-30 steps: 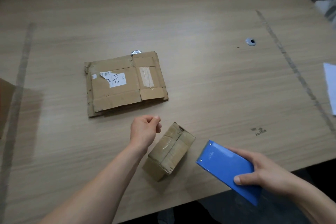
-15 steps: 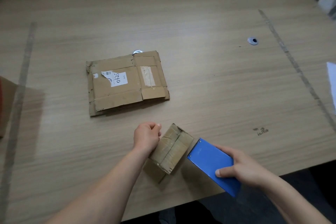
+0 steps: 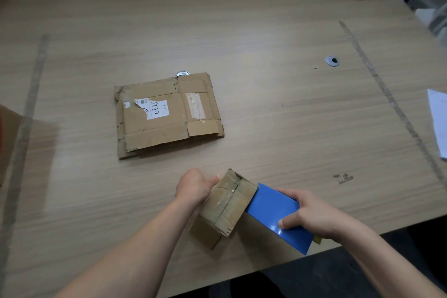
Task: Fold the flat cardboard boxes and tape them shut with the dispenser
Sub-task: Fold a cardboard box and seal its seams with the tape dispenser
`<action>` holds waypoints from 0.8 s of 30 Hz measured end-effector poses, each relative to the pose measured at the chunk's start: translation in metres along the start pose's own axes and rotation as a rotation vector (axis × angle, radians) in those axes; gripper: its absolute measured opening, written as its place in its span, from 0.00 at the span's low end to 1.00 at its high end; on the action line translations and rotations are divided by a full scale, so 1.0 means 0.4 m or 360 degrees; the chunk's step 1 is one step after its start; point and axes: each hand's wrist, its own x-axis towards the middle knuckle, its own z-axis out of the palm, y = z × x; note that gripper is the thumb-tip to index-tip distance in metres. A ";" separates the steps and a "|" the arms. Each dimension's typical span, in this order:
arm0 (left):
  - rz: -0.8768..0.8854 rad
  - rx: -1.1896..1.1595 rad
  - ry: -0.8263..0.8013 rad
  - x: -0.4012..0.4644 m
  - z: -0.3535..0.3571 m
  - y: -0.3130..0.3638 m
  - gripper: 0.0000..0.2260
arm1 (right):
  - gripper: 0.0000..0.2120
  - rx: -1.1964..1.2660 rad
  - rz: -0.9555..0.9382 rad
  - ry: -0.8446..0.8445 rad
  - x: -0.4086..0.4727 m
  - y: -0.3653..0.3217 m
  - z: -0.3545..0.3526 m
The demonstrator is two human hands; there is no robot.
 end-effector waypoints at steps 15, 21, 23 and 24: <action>0.1586 0.1363 -0.0271 -0.132 -0.018 -0.002 0.59 | 0.27 -0.0233 -0.0047 -0.0094 0.027 -0.047 -0.027; 0.1357 0.1178 -0.0104 -0.165 0.036 -0.031 0.57 | 0.26 -0.0400 -0.0037 -0.0155 0.061 -0.087 -0.050; 0.1275 0.1156 -0.0077 -0.171 0.045 -0.035 0.58 | 0.23 -0.0570 0.0002 -0.0147 0.094 -0.100 -0.025; 0.1244 0.1151 -0.0080 -0.175 0.048 -0.032 0.58 | 0.21 -0.0664 0.0022 -0.0123 0.108 -0.098 -0.008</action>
